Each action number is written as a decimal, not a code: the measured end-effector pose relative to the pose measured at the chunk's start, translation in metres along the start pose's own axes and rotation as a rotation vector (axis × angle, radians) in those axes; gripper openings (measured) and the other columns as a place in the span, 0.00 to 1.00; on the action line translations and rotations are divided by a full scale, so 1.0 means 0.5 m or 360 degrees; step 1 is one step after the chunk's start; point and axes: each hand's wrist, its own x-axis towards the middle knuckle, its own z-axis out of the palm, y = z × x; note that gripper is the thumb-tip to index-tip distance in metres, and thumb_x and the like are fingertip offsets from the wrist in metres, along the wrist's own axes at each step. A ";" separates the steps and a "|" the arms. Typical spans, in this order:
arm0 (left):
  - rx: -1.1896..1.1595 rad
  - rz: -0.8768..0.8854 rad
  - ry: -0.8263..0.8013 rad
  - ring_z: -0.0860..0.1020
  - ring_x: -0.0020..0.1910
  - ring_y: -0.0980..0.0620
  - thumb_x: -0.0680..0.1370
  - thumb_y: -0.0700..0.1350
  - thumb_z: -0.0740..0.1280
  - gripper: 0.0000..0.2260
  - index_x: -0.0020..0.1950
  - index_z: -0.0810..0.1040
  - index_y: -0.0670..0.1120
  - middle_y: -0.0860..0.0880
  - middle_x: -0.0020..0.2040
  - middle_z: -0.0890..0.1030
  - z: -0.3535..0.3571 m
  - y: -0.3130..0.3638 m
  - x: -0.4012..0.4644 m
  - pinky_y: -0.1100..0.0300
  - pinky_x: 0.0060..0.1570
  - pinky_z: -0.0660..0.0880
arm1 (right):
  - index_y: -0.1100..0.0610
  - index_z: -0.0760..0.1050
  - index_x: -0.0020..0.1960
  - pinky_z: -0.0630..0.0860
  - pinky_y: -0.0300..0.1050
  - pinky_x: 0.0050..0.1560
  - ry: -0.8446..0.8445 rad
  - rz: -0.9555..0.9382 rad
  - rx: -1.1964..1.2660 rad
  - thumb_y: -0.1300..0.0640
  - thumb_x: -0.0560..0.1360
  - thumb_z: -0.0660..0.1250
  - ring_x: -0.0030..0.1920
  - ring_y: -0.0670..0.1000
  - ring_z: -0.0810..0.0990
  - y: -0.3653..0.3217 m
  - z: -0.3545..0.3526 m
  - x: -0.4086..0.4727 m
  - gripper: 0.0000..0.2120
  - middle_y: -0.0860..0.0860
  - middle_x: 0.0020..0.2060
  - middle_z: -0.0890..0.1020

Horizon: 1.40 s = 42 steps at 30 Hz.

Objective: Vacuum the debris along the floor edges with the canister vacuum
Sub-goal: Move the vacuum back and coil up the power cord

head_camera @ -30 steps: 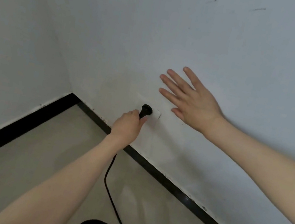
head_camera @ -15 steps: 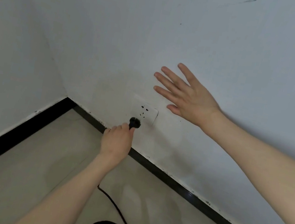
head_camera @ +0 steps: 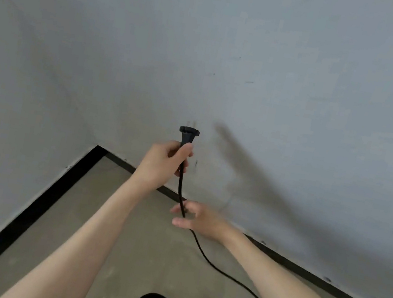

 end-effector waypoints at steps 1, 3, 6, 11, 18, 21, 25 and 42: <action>-0.0025 -0.0012 -0.0017 0.76 0.29 0.57 0.81 0.45 0.60 0.12 0.43 0.77 0.41 0.50 0.29 0.76 -0.003 0.041 -0.013 0.63 0.37 0.76 | 0.57 0.79 0.57 0.69 0.42 0.56 0.0082 0.0010 0.0058 0.54 0.79 0.66 0.53 0.47 0.75 -0.011 -0.007 -0.030 0.09 0.51 0.52 0.80; -0.0130 -0.0058 -0.0036 0.78 0.30 0.55 0.81 0.45 0.60 0.12 0.42 0.77 0.42 0.49 0.30 0.77 -0.013 0.127 -0.038 0.61 0.39 0.78 | 0.57 0.80 0.46 0.70 0.44 0.49 0.0212 0.0095 0.0118 0.55 0.79 0.64 0.46 0.51 0.77 -0.024 -0.037 -0.103 0.08 0.55 0.45 0.81; -0.0247 -0.0186 -0.0011 0.80 0.33 0.51 0.81 0.46 0.62 0.11 0.42 0.77 0.42 0.45 0.34 0.79 -0.026 0.250 -0.069 0.60 0.40 0.81 | 0.57 0.81 0.45 0.72 0.42 0.53 0.0422 0.0242 0.0236 0.56 0.79 0.64 0.50 0.53 0.81 -0.049 -0.104 -0.245 0.10 0.55 0.48 0.85; 0.0229 -0.0386 -0.0228 0.79 0.35 0.48 0.80 0.50 0.61 0.17 0.38 0.79 0.41 0.46 0.34 0.81 -0.024 0.404 -0.146 0.54 0.45 0.78 | 0.66 0.81 0.43 0.74 0.36 0.49 0.0955 0.0237 0.0634 0.60 0.78 0.67 0.37 0.42 0.79 -0.120 -0.185 -0.499 0.10 0.51 0.34 0.82; 0.1194 0.0740 -0.1220 0.66 0.68 0.46 0.78 0.42 0.65 0.21 0.71 0.66 0.45 0.47 0.69 0.68 0.107 0.521 -0.319 0.57 0.64 0.62 | 0.59 0.75 0.34 0.62 0.37 0.33 0.1160 0.0357 0.0544 0.58 0.78 0.67 0.27 0.41 0.67 -0.211 -0.144 -0.793 0.15 0.43 0.24 0.71; 0.1129 0.0844 -0.1593 0.70 0.65 0.47 0.79 0.40 0.63 0.15 0.67 0.72 0.44 0.47 0.64 0.74 0.192 0.537 -0.412 0.60 0.61 0.64 | 0.59 0.82 0.42 0.64 0.43 0.35 0.1351 0.0467 0.0585 0.57 0.79 0.66 0.31 0.47 0.69 -0.205 -0.091 -0.894 0.10 0.47 0.28 0.72; 0.1122 0.0822 -0.1741 0.76 0.49 0.48 0.79 0.39 0.63 0.06 0.53 0.78 0.43 0.46 0.50 0.79 0.264 0.533 -0.515 0.60 0.45 0.67 | 0.58 0.81 0.44 0.67 0.41 0.36 0.1545 0.0628 0.0558 0.59 0.79 0.65 0.34 0.47 0.71 -0.171 -0.007 -1.011 0.08 0.50 0.32 0.74; 0.1220 0.0376 -0.1906 0.79 0.42 0.49 0.80 0.38 0.60 0.07 0.53 0.77 0.43 0.45 0.43 0.82 0.669 0.063 -0.697 0.61 0.43 0.75 | 0.61 0.80 0.55 0.73 0.49 0.56 0.2108 0.1435 0.0961 0.59 0.79 0.66 0.54 0.56 0.79 0.445 0.367 -1.054 0.08 0.55 0.51 0.82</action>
